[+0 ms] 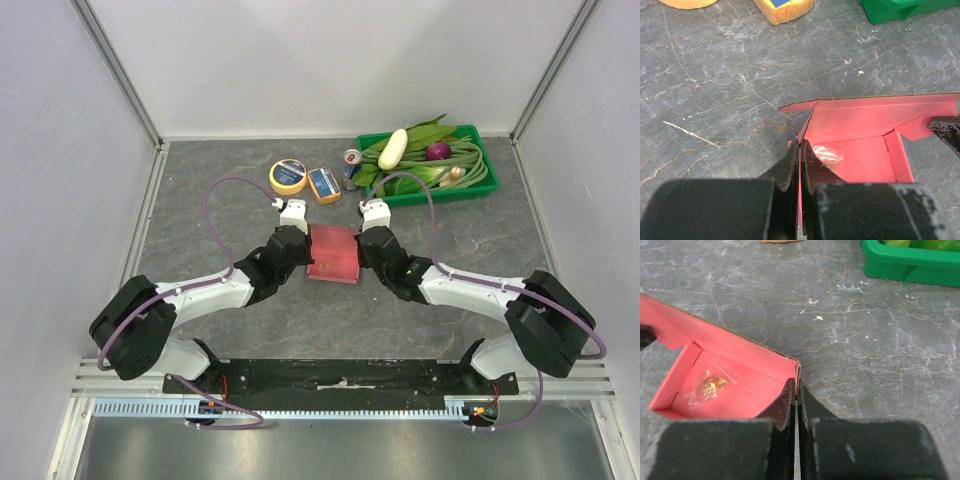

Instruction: Fold the paper box

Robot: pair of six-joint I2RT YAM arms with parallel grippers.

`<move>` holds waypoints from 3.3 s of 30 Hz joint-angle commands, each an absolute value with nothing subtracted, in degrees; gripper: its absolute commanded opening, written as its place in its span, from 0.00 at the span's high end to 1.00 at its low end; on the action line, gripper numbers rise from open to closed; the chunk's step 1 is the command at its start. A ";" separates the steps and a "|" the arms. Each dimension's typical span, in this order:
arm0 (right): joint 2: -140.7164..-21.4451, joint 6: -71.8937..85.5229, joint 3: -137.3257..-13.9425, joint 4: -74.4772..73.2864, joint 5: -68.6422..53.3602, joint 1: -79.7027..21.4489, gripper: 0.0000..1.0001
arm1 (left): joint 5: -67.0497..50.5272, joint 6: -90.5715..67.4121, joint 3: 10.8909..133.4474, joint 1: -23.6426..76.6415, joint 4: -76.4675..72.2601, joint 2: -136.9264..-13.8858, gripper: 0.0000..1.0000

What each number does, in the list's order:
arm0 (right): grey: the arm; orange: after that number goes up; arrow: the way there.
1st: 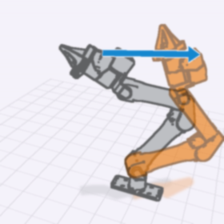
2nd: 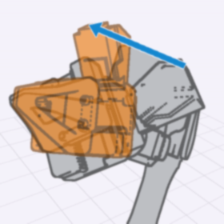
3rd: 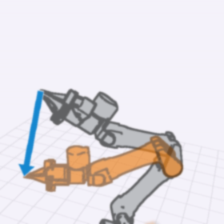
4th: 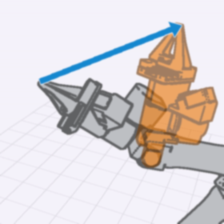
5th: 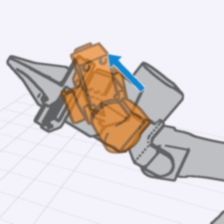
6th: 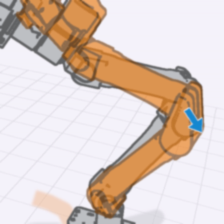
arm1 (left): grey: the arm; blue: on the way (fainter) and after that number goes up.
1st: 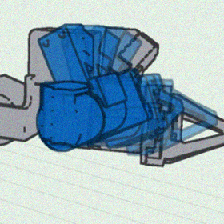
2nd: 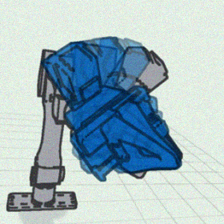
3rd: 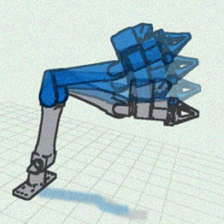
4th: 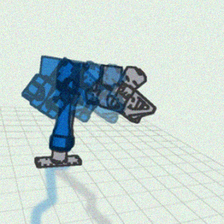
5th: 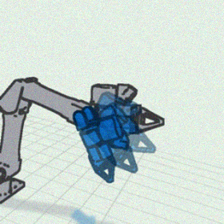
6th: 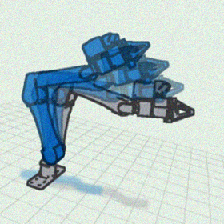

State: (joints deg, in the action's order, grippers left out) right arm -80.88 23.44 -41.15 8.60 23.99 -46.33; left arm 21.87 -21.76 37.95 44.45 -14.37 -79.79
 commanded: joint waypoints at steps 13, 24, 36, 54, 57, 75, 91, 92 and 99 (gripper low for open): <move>-88.86 37.96 -41.59 13.27 60.47 -56.42 1.00 | 39.90 -38.14 38.59 49.74 -18.72 -86.75 0.98; -89.65 40.95 -37.09 19.07 63.45 -59.50 1.00 | 42.63 -42.53 38.85 53.43 -12.22 -86.04 0.98; -89.12 44.65 -35.51 17.49 65.39 -61.08 1.00 | 43.42 -47.45 39.64 58.18 -7.48 -90.26 0.98; -77.88 11.89 -29.62 29.97 38.36 -56.45 1.00 | 12.19 -26.46 26.02 44.59 -21.69 -64.78 0.41; -75.24 9.32 -29.00 29.89 23.93 -51.53 1.00 | 2.69 -26.63 24.96 35.44 -24.25 -64.86 0.30; -87.80 3.60 -38.23 21.53 -10.02 -37.35 1.00 | -32.51 -19.16 31.11 18.72 -37.79 -82.53 0.38; -87.10 3.96 -38.32 21.45 -6.15 -37.44 1.00 | -24.26 -19.07 26.98 19.16 -30.33 -75.15 0.53; -87.01 4.04 -38.32 21.45 -6.15 -37.44 1.00 | -24.00 -18.99 27.07 19.25 -29.71 -75.23 0.53; -86.75 4.13 -38.50 21.36 -6.94 -37.44 1.00 | -23.64 -17.93 29.27 20.74 -29.09 -78.66 0.55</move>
State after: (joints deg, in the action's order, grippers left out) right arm -86.89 4.43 -37.34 24.38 -6.63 -37.39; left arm -25.32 -21.06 27.46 19.77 -29.76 -77.25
